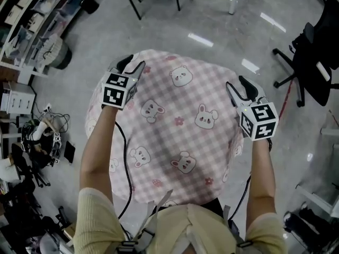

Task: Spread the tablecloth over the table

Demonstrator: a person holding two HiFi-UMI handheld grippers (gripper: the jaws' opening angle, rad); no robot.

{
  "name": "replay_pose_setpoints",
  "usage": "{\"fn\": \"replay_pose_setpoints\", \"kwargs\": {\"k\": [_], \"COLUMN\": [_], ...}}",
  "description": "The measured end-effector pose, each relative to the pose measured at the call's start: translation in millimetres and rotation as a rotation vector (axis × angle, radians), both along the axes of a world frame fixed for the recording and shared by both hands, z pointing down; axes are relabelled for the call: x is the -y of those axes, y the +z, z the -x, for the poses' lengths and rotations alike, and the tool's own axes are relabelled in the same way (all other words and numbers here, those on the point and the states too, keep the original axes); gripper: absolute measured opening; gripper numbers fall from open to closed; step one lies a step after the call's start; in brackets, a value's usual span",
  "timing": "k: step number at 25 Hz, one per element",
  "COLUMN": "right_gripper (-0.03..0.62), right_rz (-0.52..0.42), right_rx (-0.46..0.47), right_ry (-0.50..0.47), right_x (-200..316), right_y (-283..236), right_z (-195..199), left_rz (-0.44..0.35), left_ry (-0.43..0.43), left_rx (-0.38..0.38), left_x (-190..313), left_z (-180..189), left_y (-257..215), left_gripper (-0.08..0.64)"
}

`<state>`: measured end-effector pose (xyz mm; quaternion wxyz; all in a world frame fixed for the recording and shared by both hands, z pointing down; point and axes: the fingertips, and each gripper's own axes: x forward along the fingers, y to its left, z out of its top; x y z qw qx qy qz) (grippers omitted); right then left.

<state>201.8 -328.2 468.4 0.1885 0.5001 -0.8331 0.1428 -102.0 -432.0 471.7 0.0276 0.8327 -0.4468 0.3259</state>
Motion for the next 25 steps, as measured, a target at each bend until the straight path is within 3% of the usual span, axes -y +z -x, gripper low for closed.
{"fn": "replay_pose_setpoints", "kwargs": {"k": [5,10,14,25], "right_gripper": [0.187,0.150,0.144,0.109], "right_rz": [-0.008,-0.050,-0.028,-0.004], "right_rx": [0.019,0.030,0.071,0.106], "right_ry": [0.002,0.016,0.008,0.009], "right_x": [-26.5,-53.4,-75.8,-131.8], "right_y": [-8.5,-27.6,-38.6,-60.1], "right_z": [17.3,31.7,51.8,87.0], "left_rz": [-0.020,-0.042,-0.034,-0.045], "left_ry": [-0.022,-0.056,-0.091,-0.174], "left_rx": [-0.092,-0.137,-0.204,-0.269], "left_x": [-46.9,-88.6,-122.3,-202.2], "left_z": [6.4,19.0,27.1,60.8], "left_y": [-20.5,-36.6,-53.2,-84.3], "left_gripper": [0.169,0.141,0.118,0.103]}}
